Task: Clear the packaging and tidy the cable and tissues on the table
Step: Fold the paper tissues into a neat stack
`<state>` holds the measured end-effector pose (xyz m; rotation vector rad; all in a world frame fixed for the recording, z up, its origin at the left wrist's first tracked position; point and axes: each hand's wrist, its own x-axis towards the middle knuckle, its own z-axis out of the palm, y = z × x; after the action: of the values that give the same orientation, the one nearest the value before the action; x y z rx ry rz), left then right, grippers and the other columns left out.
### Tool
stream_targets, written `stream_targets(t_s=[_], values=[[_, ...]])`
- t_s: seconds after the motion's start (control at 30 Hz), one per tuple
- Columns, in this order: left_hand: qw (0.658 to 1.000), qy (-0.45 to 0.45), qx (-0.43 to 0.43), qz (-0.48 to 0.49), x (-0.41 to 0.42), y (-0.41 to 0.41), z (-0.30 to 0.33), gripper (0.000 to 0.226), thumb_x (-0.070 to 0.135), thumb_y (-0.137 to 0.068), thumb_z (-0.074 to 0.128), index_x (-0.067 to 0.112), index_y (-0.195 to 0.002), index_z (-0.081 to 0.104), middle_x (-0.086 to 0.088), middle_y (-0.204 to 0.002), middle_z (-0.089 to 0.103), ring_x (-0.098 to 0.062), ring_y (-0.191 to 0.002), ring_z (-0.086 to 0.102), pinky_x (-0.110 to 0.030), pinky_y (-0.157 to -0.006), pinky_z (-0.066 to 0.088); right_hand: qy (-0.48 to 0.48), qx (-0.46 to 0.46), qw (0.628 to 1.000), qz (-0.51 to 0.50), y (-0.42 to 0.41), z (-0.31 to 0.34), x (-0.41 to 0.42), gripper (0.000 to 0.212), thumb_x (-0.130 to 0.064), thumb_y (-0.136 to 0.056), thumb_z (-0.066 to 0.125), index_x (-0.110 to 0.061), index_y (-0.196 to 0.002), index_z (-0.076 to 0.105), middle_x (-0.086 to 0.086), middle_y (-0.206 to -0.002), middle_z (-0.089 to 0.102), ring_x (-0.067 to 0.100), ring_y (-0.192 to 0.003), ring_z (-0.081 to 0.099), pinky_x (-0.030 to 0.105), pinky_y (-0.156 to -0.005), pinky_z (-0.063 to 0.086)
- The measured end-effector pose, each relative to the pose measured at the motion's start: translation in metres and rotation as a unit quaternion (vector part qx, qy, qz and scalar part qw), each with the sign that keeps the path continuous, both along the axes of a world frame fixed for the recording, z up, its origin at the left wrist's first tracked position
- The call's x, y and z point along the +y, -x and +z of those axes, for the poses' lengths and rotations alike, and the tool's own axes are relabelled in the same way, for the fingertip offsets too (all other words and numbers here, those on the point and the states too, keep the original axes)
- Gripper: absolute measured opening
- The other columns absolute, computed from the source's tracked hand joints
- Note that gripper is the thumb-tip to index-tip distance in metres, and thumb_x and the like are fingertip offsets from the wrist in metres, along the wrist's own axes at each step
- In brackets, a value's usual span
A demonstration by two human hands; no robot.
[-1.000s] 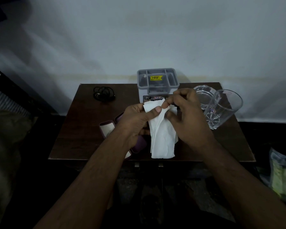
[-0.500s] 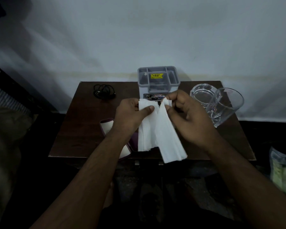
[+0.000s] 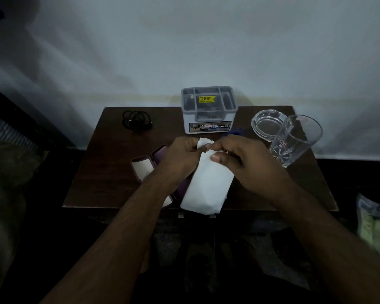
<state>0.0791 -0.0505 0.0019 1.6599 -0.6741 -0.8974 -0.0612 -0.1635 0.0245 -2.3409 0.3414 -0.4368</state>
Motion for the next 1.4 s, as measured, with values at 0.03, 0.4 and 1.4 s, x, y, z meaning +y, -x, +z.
stream_targets(t_s=[0.03,0.4,1.4], values=[[1.000,0.005,0.001,-0.012,0.000,0.001,0.000,0.015,0.000,-0.097,0.064,0.000,-0.106,0.076,-0.012,-0.091,0.077,-0.016,-0.079,0.074,-0.030,-0.074,0.060,-0.005,-0.003,1.000,0.000,0.001,0.000,0.000,0.017,-0.016,-0.096,0.069,-0.017,-0.112,0.075,-0.016,-0.103,0.069,-0.001,-0.096,0.064,0.014,-0.085,0.049],[0.999,-0.008,0.012,-0.049,0.001,0.003,-0.003,0.026,0.017,-0.103,0.060,-0.004,-0.102,0.075,-0.027,-0.104,0.077,-0.026,-0.084,0.070,-0.032,-0.074,0.055,0.009,0.048,0.998,-0.044,0.003,0.002,-0.004,0.025,-0.021,-0.096,0.068,-0.024,-0.120,0.070,-0.010,-0.101,0.070,0.015,-0.098,0.067,0.042,-0.088,0.054],[0.995,0.014,0.098,-0.006,-0.009,0.019,-0.004,0.020,0.023,-0.096,0.072,0.019,-0.115,0.076,0.000,-0.097,0.083,-0.015,-0.084,0.079,-0.030,-0.058,0.062,-0.021,0.078,0.983,-0.164,0.004,-0.018,-0.011,0.048,-0.041,-0.099,0.059,-0.016,-0.139,0.047,0.005,-0.130,0.057,0.023,-0.115,0.060,0.041,-0.094,0.052]])
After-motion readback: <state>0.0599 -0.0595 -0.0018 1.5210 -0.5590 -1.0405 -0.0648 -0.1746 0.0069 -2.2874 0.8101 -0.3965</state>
